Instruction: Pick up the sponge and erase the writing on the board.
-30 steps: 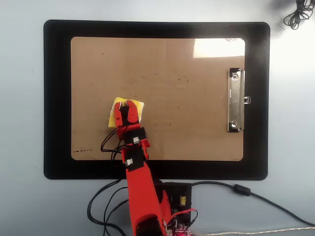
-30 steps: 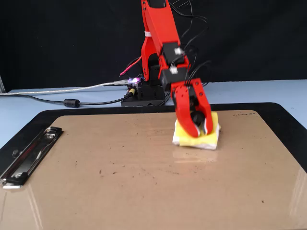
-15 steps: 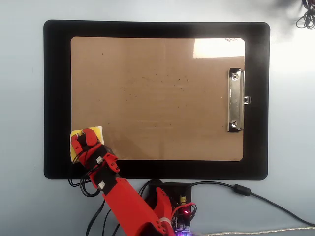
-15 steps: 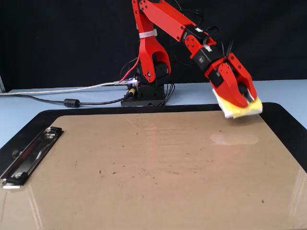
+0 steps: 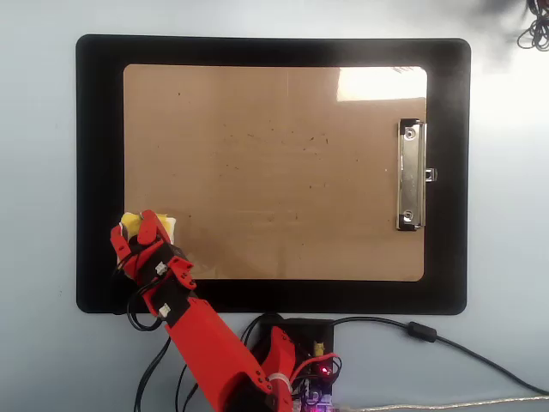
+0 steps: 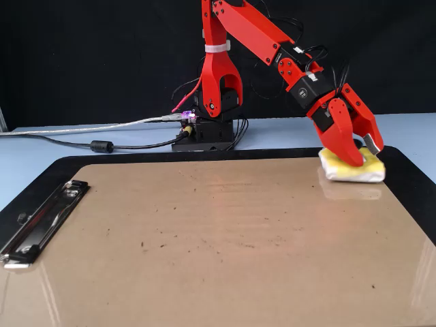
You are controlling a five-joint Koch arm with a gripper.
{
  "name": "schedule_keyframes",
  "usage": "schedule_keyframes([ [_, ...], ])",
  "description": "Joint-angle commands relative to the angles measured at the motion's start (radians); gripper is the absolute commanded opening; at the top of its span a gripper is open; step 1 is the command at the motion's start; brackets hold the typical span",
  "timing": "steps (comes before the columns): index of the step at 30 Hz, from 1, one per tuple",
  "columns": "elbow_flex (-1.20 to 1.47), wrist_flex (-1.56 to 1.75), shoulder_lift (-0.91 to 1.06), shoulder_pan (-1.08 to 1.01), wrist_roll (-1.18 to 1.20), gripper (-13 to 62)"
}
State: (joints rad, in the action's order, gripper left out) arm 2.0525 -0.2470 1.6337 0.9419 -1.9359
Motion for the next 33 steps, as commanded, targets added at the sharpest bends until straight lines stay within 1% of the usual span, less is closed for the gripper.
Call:
schedule_keyframes([
  [1,-0.041,-0.064,0.118,0.006,-0.021,32.9],
  [4,-0.074,-0.328,0.249,-0.006,-0.020,32.9],
  [7,-0.195,-0.718,0.393,-0.049,-0.006,32.9],
  [8,-0.255,-0.882,0.414,-0.118,0.040,32.9],
  [10,-0.325,-1.083,0.416,-0.273,0.150,33.0],
  [12,-0.353,-1.212,0.413,-0.503,0.318,33.0],
  [16,-0.272,-1.213,0.413,-0.871,0.673,33.0],
  [19,-0.149,-1.201,0.413,-0.999,0.801,33.0],
  [23,0.060,-1.190,0.448,-1.040,0.785,33.0],
  [29,0.328,-1.183,0.707,-1.031,0.607,33.1],
  [33,0.407,-1.192,0.716,-1.034,0.549,33.9],
])
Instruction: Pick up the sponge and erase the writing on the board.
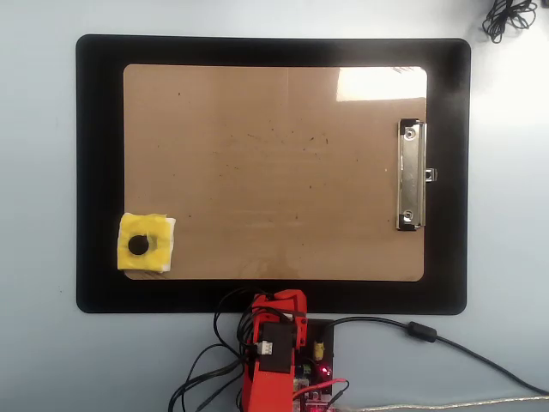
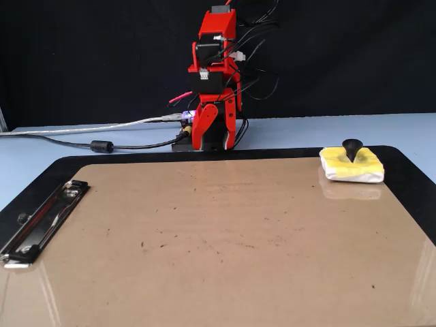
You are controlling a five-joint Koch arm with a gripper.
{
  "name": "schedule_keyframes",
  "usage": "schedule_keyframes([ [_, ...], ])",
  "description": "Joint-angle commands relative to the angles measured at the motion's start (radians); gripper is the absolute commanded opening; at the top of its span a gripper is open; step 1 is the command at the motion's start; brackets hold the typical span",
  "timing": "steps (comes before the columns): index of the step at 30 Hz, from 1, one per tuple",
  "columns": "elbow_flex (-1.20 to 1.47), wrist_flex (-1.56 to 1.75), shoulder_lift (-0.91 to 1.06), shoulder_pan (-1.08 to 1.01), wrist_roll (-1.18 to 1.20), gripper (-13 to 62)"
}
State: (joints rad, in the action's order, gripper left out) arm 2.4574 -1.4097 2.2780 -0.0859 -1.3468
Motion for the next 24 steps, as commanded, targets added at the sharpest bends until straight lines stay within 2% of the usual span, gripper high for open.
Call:
schedule_keyframes([
  [1,0.003,-0.032,0.072,-0.008,-0.044,34.0],
  [24,0.003,-0.118,0.072,-0.009,-0.040,34.4],
])
